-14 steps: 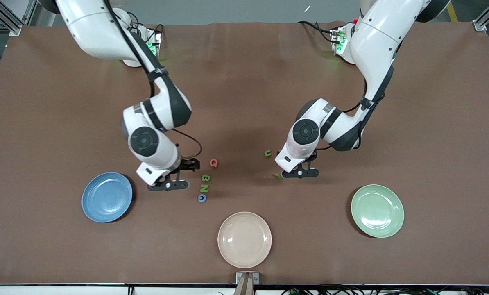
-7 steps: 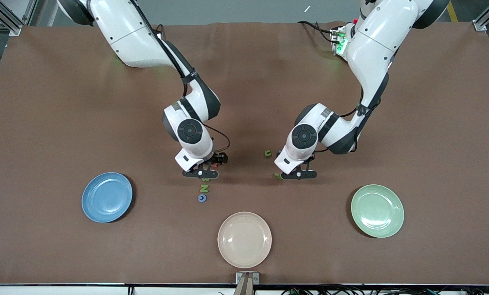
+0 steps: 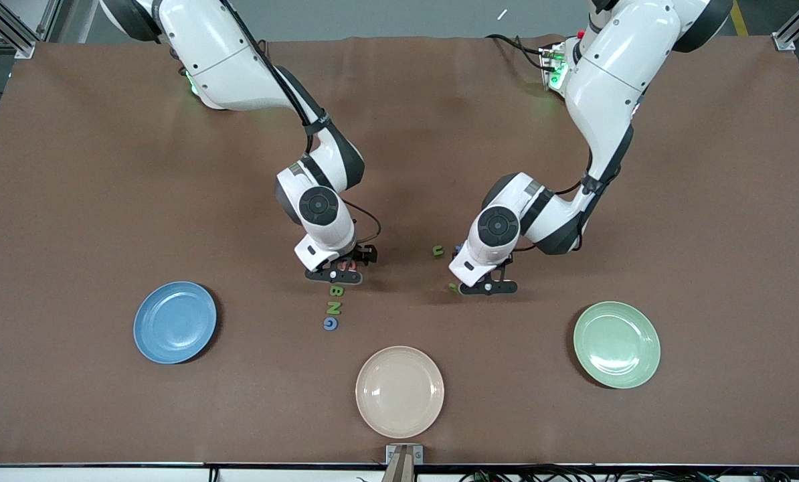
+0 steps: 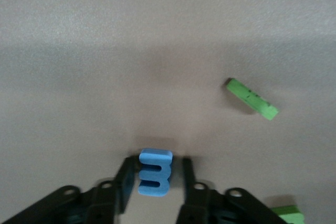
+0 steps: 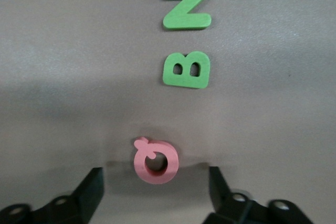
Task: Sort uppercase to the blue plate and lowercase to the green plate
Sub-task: 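Grasp the blue m with the left gripper while the right gripper grasps Q, then drop m on the green plate while the right gripper drops Q on the blue plate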
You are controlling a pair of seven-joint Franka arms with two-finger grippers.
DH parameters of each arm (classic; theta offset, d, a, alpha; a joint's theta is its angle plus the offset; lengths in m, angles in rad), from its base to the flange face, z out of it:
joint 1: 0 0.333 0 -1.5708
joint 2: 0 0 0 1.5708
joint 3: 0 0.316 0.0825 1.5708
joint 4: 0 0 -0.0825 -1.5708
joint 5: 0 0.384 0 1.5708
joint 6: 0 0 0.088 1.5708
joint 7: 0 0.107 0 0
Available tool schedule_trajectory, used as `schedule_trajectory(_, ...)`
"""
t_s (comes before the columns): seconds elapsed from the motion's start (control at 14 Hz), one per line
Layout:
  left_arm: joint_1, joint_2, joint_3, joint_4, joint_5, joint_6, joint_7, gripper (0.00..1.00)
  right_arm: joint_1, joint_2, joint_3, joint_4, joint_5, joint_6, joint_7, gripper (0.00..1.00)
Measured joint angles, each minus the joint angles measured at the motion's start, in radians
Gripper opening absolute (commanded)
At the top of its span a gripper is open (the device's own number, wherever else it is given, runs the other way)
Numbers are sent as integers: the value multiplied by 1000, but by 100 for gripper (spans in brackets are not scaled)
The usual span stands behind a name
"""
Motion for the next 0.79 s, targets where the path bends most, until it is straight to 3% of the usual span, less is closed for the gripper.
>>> schedule_trajectory(0.07,0,0,0,2,0,0,0,1,-1,3,-1,0,0,5,0,60)
schedule_trajectory(0.21,3,0,2,3,0,0,0,1,-1,9,-2,0,0,19,0,52)
schedule_trajectory(0.57,38,-14,10,30,2,4,2,1,-1,4,-1,9,2,19,1,12)
schedule_trajectory(0.79,97,-62,17,42,3,0,2,1,-4,6,-3,10,3,21,3,5)
